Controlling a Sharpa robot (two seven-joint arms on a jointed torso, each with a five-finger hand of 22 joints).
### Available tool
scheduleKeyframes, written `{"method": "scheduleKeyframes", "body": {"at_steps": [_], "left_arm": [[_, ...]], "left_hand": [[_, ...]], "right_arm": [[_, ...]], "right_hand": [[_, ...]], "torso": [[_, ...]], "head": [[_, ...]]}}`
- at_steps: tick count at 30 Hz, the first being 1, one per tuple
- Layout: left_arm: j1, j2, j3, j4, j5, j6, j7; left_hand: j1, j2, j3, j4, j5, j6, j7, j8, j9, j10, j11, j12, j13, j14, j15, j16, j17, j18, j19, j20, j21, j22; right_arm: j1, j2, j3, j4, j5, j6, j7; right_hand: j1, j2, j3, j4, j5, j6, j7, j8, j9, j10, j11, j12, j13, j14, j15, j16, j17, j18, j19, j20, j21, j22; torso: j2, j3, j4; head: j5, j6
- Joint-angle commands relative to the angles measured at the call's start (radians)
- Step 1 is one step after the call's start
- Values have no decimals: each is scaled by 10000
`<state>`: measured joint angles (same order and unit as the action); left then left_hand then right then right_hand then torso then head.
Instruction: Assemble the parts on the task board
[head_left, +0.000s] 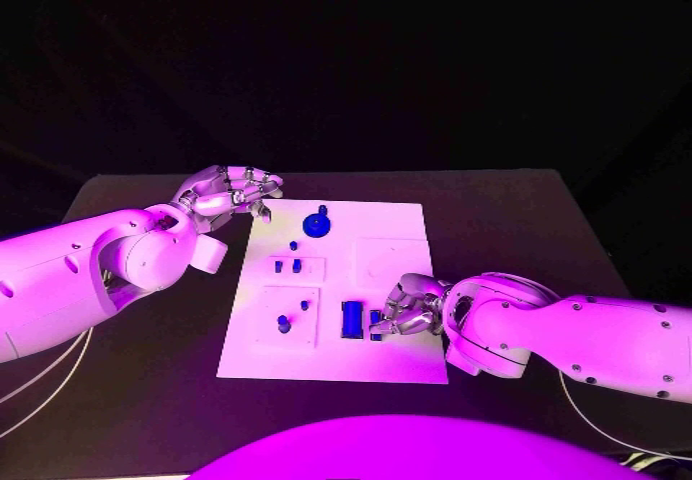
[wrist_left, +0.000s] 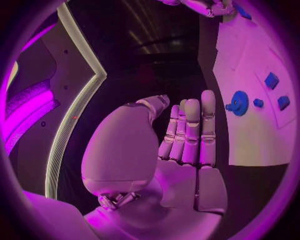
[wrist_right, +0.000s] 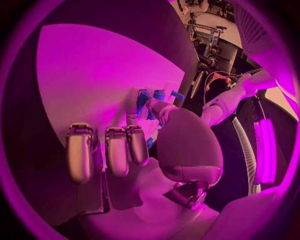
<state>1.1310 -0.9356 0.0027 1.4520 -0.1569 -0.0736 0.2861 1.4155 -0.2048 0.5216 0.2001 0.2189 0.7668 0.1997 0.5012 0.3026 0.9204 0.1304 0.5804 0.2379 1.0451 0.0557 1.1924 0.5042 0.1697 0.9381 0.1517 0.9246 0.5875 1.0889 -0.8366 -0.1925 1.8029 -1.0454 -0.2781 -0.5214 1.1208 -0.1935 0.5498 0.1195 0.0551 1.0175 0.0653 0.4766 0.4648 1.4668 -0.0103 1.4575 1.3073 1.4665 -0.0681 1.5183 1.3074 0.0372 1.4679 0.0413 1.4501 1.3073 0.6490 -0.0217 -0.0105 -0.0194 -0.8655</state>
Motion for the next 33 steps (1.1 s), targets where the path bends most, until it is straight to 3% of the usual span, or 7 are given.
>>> {"method": "scheduleKeyframes", "body": {"at_steps": [1, 16, 21, 33], "left_arm": [[4, 14, 6, 18, -39, 158, 45], [3, 24, 5, -10, -78, 155, 41], [3, 26, 5, -16, -81, 155, 38], [2, 25, 3, -20, -86, 158, 38]], "left_hand": [[-69, 33, -4, 99, 6, -62, 60, 47, -15, -91, -5, 72, -15, -52, 25, 11, 14, 148, 66, 25, -67, -15], [-56, 38, 2, 96, 9, -62, 57, 49, -16, -92, -8, 75, -17, -52, 23, 11, 14, 149, 68, 25, -70, -18], [-56, 38, 2, 96, 9, -62, 57, 49, -16, -92, -8, 75, -17, -52, 23, 11, 14, 149, 68, 25, -70, -18], [-56, 38, 2, 96, 9, -62, 57, 49, -16, -92, -8, 75, -17, -52, 23, 11, 14, 149, 68, 25, -70, -18]], "right_arm": [[-103, 54, -54, -116, -257, 223, -53], [-144, 121, -53, -344, -271, 63, 46], [-147, 152, -53, -439, -197, 73, 145], [-157, 129, -53, -447, -163, -50, 321]], "right_hand": [[184, 39, 13, -47, 2, -6, -82, 12, -25, 515, -55, 46, 1907, 792, -82, -12, 1398, -112, 542, -60, -4, 2291], [-78, 147, -126, 130, -5, 29, -54, 5, -43, 537, -35, 81, 1933, 802, -71, 8, 1442, -122, 560, -58, 39, 2303], [-366, -5, -433, 323, -8, 56, -35, 4, -55, 546, -17, 95, 1944, 810, -54, 26, 1483, -126, 567, -46, 57, 2308], [-398, -44, -582, 371, -5, 101, -54, 30, -48, 540, -25, 78, 1935, 807, -56, 22, 1473, -125, 566, -45, 53, 2307]], "torso": [[4, 4, 4], [0, -2, 2], [0, -4, 2], [-6, -6, 1]], "head": [[12, -5], [16, -23], [50, -30], [47, -4]]}}
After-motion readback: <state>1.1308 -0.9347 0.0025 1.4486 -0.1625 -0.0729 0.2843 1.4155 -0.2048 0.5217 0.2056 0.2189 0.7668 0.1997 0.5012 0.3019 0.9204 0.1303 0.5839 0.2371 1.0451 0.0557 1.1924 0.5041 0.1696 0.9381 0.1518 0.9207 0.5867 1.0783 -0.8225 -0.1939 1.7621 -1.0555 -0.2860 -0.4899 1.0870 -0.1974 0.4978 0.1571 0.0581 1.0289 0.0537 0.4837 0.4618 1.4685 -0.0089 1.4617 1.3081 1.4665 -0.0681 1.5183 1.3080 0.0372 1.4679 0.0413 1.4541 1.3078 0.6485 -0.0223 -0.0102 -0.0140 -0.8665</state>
